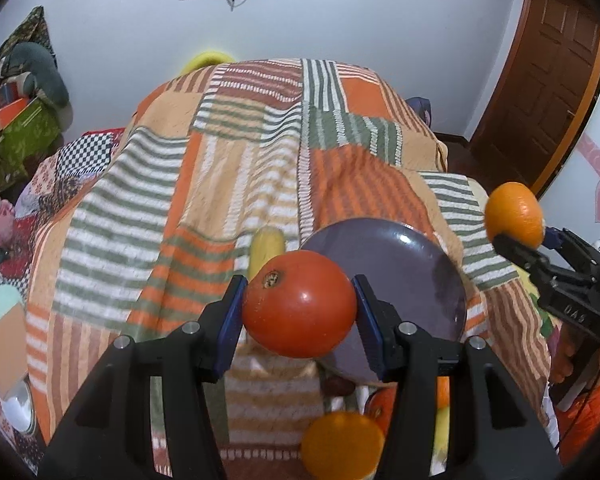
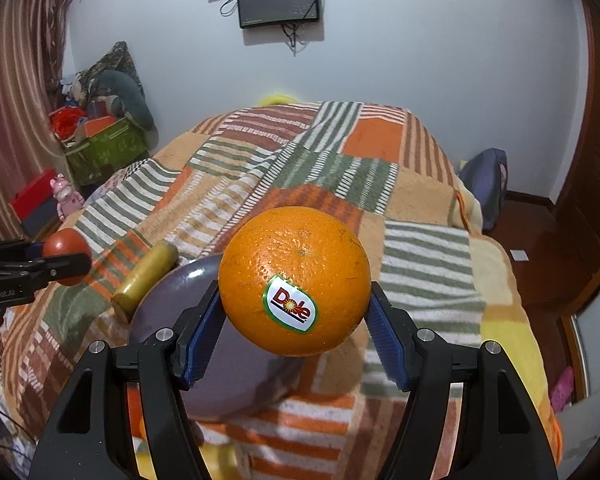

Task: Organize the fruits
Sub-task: 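Lift the orange with the right tool while the left tool grasps and lifts the red tomato, then set the orange on the purple plate with the right tool while the left tool sets the tomato beside it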

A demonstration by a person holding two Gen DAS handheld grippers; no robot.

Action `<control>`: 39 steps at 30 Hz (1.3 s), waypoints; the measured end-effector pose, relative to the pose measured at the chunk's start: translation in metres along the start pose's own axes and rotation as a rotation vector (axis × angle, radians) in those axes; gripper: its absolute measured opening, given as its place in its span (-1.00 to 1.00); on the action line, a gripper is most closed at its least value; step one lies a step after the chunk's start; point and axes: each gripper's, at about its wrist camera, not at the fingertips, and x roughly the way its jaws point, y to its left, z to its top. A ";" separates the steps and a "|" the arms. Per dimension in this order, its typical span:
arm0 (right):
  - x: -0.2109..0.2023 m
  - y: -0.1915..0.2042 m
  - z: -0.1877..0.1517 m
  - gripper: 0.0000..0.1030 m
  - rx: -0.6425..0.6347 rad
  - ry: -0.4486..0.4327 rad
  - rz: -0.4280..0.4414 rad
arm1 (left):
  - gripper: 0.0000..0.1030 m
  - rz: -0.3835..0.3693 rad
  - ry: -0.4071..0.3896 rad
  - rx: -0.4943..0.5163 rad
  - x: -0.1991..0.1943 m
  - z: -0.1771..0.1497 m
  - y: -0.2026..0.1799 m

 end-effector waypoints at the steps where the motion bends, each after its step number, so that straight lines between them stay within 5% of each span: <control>1: 0.001 0.001 0.000 0.26 -0.002 -0.001 0.003 | 0.01 -0.003 -0.001 0.003 0.003 0.003 -0.002; 16: 0.054 0.013 0.015 0.26 -0.045 0.060 0.018 | 0.01 -0.017 0.051 0.047 0.059 0.032 -0.012; 28: 0.089 0.013 0.005 0.27 -0.071 0.176 0.044 | 0.01 -0.091 0.178 0.059 0.110 0.025 -0.018; 39: 0.104 0.015 0.001 0.27 -0.115 0.235 0.047 | 0.01 -0.072 0.227 0.094 0.127 0.019 -0.021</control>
